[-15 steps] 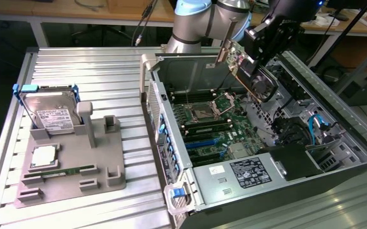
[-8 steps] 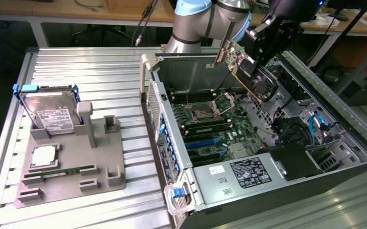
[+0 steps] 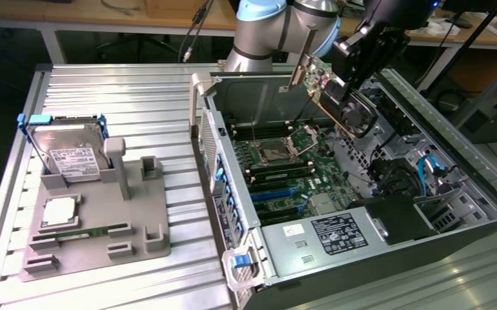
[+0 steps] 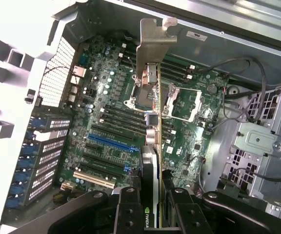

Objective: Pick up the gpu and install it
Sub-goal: 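Insert the gpu into the slot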

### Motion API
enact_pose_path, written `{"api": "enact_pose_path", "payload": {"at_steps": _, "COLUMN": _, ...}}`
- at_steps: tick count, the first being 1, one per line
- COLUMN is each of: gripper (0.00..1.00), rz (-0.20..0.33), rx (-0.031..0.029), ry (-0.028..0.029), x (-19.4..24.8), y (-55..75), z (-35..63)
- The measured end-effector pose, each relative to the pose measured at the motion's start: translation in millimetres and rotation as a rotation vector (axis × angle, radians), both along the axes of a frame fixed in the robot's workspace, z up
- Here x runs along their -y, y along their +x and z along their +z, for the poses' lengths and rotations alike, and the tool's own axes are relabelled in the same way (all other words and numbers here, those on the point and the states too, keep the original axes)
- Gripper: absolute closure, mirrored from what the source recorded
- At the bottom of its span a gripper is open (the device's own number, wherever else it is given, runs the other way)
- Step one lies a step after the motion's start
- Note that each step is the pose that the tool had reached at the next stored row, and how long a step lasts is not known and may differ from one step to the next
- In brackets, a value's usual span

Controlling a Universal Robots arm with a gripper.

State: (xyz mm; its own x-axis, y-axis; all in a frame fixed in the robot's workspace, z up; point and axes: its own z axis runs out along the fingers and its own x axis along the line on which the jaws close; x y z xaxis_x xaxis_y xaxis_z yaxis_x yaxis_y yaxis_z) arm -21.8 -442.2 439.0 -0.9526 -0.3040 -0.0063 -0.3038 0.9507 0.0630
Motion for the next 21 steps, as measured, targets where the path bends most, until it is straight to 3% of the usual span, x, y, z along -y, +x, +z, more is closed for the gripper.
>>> {"api": "enact_pose_path", "payload": {"at_steps": 21, "gripper": 0.73, "rz": 0.124, "rx": 0.0000, "ry": -0.0001, "x": 0.0, "y": 0.0, "z": 0.0}}
